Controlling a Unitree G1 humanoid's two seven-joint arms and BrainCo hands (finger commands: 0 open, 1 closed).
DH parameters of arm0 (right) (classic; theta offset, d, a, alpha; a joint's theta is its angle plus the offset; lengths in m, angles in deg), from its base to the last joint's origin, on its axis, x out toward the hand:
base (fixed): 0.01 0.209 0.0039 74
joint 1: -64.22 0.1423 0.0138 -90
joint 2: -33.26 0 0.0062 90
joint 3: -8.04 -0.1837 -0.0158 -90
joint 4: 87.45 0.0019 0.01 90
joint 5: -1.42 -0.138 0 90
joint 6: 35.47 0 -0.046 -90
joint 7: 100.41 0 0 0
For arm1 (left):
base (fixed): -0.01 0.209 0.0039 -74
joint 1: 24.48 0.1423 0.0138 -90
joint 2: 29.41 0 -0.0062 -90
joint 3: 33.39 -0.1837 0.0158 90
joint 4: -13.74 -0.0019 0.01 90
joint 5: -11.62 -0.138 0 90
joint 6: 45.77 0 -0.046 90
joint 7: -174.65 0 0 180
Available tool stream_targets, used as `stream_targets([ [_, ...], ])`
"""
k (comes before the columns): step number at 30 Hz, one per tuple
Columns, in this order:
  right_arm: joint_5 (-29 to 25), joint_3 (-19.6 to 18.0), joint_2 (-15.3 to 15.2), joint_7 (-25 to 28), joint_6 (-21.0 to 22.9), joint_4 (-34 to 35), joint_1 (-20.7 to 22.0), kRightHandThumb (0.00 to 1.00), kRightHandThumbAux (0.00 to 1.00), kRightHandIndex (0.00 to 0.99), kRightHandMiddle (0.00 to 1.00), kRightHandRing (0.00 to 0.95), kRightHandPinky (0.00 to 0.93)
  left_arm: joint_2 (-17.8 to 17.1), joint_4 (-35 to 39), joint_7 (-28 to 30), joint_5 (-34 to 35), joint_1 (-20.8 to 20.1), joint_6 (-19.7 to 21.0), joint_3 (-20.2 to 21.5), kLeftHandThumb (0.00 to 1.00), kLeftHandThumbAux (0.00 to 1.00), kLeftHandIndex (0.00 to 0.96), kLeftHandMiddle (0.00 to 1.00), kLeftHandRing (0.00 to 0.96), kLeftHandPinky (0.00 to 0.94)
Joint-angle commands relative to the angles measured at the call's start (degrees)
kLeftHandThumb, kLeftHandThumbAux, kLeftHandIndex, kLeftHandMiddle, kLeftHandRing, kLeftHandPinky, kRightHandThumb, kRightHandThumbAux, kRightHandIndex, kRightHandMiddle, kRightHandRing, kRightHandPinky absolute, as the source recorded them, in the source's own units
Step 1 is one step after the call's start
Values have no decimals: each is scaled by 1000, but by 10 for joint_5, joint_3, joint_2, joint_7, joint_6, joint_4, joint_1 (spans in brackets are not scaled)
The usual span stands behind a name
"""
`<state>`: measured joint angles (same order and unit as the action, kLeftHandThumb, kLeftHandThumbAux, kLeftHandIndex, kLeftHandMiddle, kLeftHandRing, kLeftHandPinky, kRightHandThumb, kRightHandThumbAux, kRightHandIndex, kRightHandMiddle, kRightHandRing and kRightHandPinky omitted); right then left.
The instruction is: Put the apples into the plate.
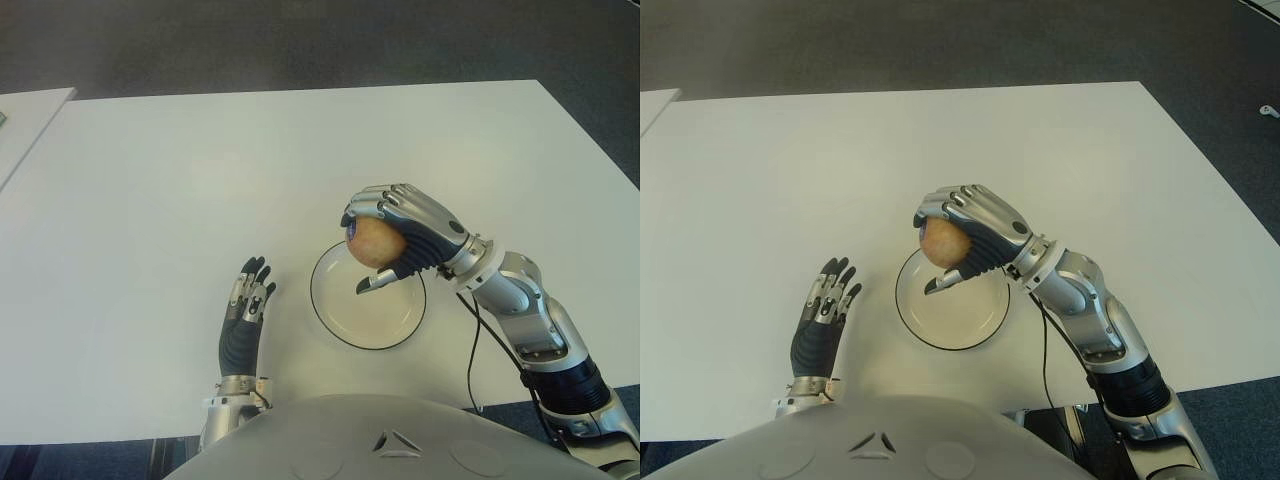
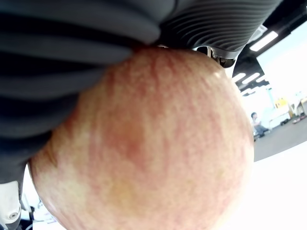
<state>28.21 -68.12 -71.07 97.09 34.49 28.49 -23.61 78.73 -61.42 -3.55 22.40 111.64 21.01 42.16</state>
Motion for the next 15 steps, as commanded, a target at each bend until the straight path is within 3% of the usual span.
stream_targets([
  [1,6,2,5,-2,-17,-5,-9,728,712,441,845,832,829,14,10,-5,-3,-2,9,-10,51,397,0,7,3,25],
  [11,77,32,6,-51,-89,-92,-32,730,712,440,860,847,853,21,0,-3,3,-6,-1,-10,53,390,0,8,2,25],
  [15,102,41,7,-64,-98,-115,-34,730,712,440,874,862,865,26,-4,-5,7,-5,-8,-11,54,381,0,8,1,33],
])
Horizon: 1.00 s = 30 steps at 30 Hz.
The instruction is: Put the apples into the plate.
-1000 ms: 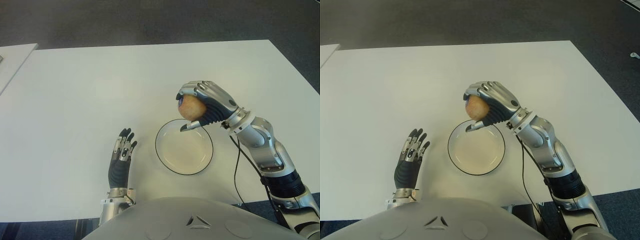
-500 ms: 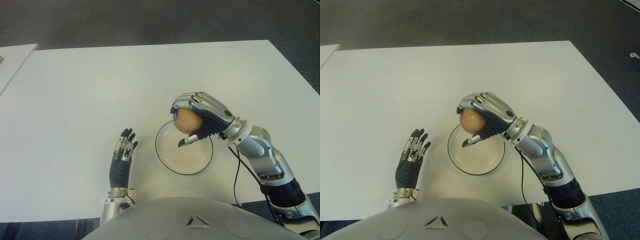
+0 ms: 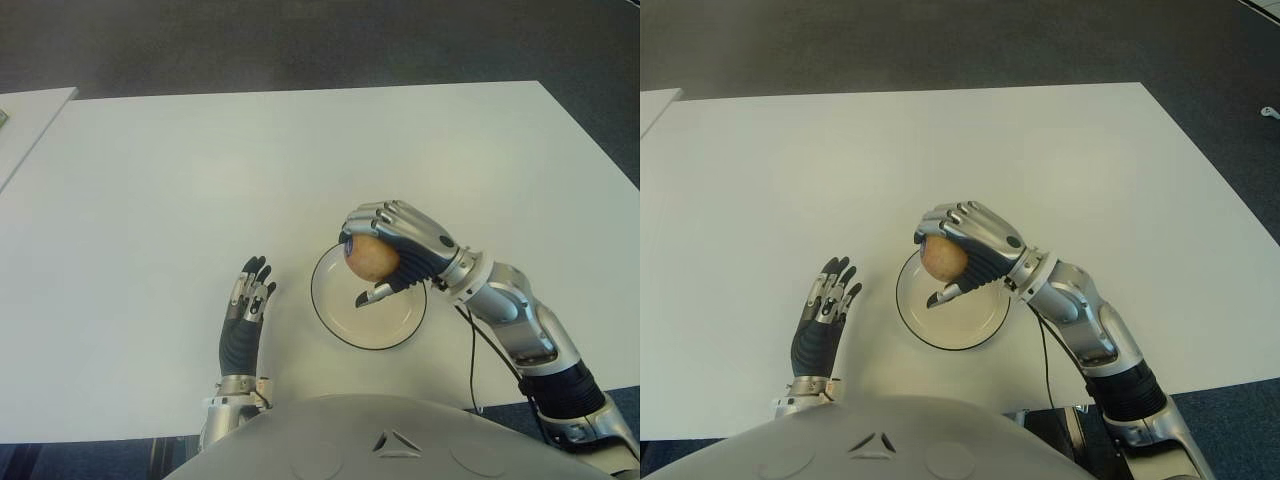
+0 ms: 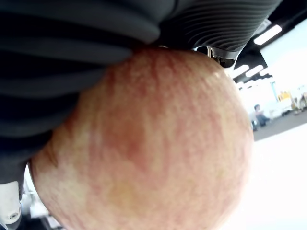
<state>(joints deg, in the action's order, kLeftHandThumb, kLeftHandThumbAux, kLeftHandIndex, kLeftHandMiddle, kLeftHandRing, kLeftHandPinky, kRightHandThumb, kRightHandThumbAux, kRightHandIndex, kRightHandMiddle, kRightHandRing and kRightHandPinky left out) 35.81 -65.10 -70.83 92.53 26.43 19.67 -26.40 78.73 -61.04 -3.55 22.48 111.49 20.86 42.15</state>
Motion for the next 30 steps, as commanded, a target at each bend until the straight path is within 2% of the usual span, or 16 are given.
stream_targets([
  [1,31,13,6,-21,-19,-32,-6,730,712,440,878,865,868,27,-8,-5,6,-3,-7,-12,54,379,0,8,1,34],
  [15,98,37,14,-98,-56,-112,-9,727,712,440,888,875,867,26,4,-16,-5,8,-5,-16,66,362,5,1,0,46],
  [30,158,63,15,-147,-63,-137,-6,729,711,440,892,874,865,23,13,-24,-16,14,-2,-22,58,355,0,0,0,41],
])
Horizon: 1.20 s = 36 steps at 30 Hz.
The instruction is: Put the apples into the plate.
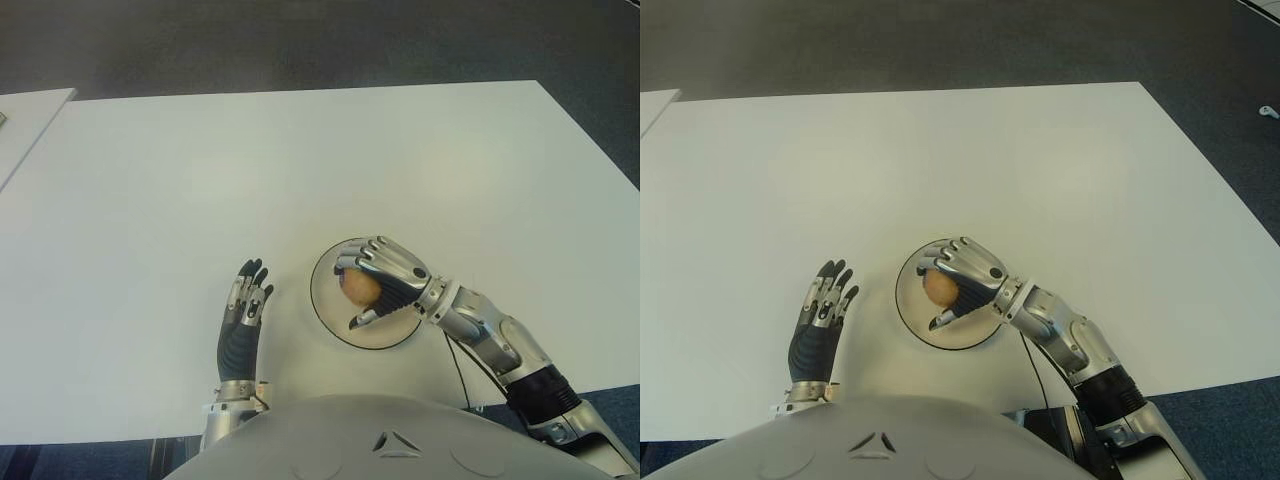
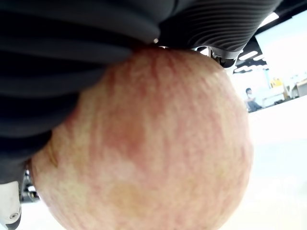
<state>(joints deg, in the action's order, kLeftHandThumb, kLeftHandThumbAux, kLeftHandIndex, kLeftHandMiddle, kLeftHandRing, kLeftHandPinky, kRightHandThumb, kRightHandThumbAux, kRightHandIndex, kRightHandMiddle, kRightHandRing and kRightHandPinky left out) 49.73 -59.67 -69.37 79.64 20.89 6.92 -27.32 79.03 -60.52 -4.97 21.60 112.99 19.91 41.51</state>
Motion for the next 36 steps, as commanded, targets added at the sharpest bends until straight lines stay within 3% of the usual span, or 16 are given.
stream_targets([
  [1,21,10,0,-21,-8,-11,3,730,711,440,888,872,862,20,8,-10,-8,-1,7,-16,58,354,0,0,0,38],
  [22,103,50,-16,-84,-11,-36,16,733,709,441,878,867,863,22,-5,-2,13,-13,3,-15,65,367,0,0,0,36],
  [27,80,46,-10,-86,-12,-37,12,732,709,441,876,866,859,18,-7,-2,5,-16,6,-14,64,363,0,0,0,32],
  [31,82,46,-9,-89,-10,-32,13,705,709,433,657,636,615,13,-8,1,3,-18,13,-13,63,360,0,0,0,23],
  [32,84,46,-10,-87,-9,-31,14,571,599,396,532,507,500,12,-9,2,3,-19,14,-12,63,360,0,0,0,21],
  [33,83,45,-10,-76,-4,-22,14,522,560,382,488,460,459,11,-11,3,5,-21,15,-11,63,360,0,0,0,20],
  [34,83,45,-10,-68,-1,-16,14,333,467,219,284,253,259,11,-12,4,6,-23,15,-10,63,362,0,0,0,19],
  [36,72,41,-15,-30,12,15,10,217,407,117,154,134,138,10,-16,5,6,-27,13,-9,62,365,0,0,0,18],
])
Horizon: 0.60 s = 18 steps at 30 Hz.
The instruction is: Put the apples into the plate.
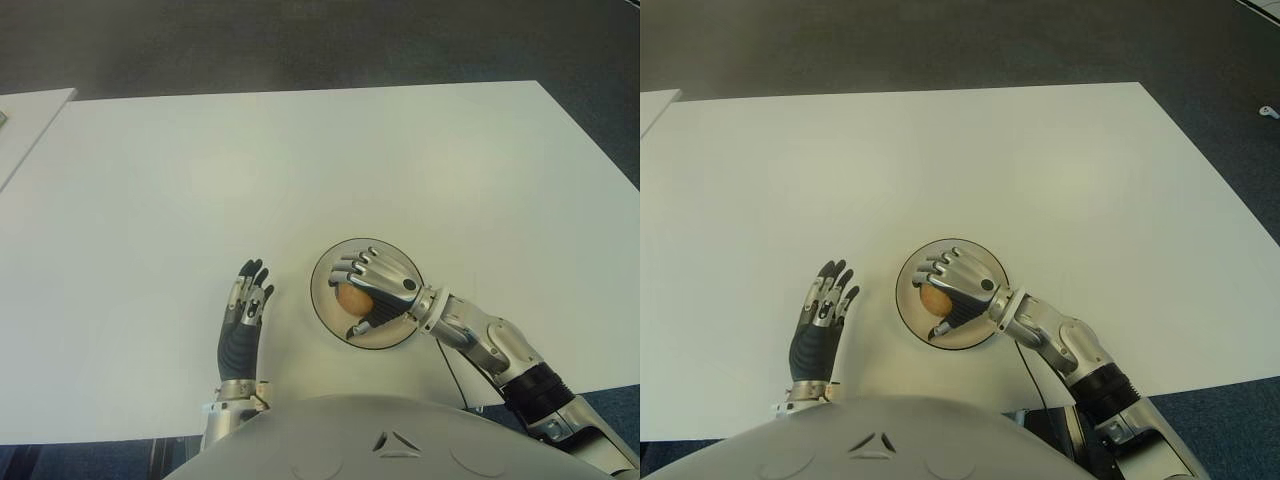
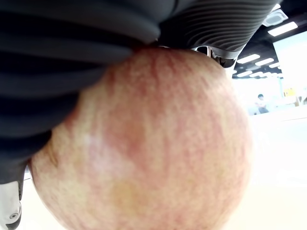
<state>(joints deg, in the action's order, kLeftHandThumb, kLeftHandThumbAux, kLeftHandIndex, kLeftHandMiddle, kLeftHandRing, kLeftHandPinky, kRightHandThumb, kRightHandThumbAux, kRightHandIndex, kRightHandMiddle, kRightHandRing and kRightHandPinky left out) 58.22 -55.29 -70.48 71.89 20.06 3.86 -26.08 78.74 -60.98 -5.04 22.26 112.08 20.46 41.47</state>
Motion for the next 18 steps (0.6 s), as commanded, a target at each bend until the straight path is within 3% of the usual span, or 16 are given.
stream_targets([
  [1,-24,-6,-9,72,27,66,-7,190,392,94,123,107,110,12,-14,7,-2,-20,5,-7,62,366,0,0,0,18],
  [3,-43,-9,-14,111,38,92,-12,103,343,38,50,43,45,10,-21,9,-3,-25,1,-5,60,370,0,0,0,14],
  [6,-61,-8,-16,142,44,98,-12,49,309,12,16,14,14,10,-29,15,2,-31,-6,-3,57,374,0,0,0,9],
  [18,-66,-8,-14,172,39,89,1,32,260,0,0,0,0,16,-40,25,25,-36,-14,-2,54,383,0,0,0,6],
])
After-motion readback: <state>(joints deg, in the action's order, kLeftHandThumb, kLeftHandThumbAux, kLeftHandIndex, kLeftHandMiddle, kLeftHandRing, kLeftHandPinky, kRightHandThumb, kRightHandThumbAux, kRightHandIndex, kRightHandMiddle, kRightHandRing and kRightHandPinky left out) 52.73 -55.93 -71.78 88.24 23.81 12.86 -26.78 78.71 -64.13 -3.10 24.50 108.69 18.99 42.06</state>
